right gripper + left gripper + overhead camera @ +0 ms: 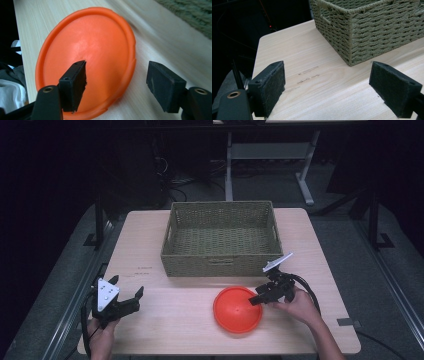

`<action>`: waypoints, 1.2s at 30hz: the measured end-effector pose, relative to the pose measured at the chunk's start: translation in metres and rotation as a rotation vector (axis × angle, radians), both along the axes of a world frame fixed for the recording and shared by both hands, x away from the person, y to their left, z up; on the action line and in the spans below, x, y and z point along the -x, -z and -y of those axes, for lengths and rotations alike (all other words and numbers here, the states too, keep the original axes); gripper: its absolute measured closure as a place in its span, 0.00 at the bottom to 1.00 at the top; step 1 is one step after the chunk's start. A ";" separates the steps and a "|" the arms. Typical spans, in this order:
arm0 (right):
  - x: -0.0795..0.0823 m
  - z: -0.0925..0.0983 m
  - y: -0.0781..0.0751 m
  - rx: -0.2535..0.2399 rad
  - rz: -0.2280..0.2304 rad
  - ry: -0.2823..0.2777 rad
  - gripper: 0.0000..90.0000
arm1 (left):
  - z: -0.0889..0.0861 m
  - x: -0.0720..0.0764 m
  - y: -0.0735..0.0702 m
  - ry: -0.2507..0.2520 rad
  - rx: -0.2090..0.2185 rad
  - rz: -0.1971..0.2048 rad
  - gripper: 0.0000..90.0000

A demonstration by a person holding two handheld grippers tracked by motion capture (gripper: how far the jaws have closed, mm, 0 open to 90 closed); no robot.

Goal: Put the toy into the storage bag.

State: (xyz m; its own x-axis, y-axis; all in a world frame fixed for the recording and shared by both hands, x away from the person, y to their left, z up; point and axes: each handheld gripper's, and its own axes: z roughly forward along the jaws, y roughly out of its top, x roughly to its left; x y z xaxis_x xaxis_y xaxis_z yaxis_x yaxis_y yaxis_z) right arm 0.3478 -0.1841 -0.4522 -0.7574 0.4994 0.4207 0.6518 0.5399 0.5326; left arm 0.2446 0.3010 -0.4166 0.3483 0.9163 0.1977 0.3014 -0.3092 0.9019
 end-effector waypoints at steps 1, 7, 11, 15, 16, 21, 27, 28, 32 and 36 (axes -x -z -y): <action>0.000 -0.001 0.001 0.005 -0.006 -0.002 0.36 | 0.000 0.000 0.000 -0.001 -0.001 0.000 0.14; 0.001 -0.002 0.005 0.011 -0.009 -0.011 0.40 | -0.001 0.000 0.000 -0.002 0.001 0.000 0.14; 0.000 -0.002 0.008 0.009 -0.016 -0.018 0.44 | 0.000 0.000 0.001 -0.001 -0.001 -0.001 0.14; 0.001 -0.004 0.007 0.014 0.004 -0.030 0.48 | 0.000 0.000 0.000 -0.001 -0.001 0.004 0.14; 0.001 -0.004 0.007 0.014 0.005 -0.032 0.49 | 0.000 0.000 0.000 -0.001 -0.003 0.002 0.14; 0.000 -0.005 0.009 0.015 -0.006 -0.033 0.53 | 0.000 0.000 0.000 0.001 -0.002 0.000 0.14; 0.001 -0.008 0.008 0.021 0.017 -0.033 0.59 | 0.002 0.000 0.000 0.004 -0.003 -0.002 0.14; 0.001 -0.008 0.007 0.025 0.030 -0.027 0.62 | 0.002 0.000 0.000 0.005 -0.005 0.000 0.14; 0.004 -0.009 0.002 0.046 0.070 -0.026 0.73 | 0.001 0.000 0.000 0.002 -0.001 0.003 0.14; 0.006 -0.008 -0.003 0.043 0.084 -0.012 0.80 | 0.001 0.000 0.000 0.002 -0.003 0.003 0.14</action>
State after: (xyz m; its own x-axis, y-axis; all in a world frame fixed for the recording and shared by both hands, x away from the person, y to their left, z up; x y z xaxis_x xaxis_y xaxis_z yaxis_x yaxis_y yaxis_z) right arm 0.3415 -0.1765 -0.4490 -0.7950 0.5067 0.3334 0.5992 0.5708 0.5614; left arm 0.2444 0.3003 -0.4167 0.3490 0.9152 0.2014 0.2979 -0.3121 0.9021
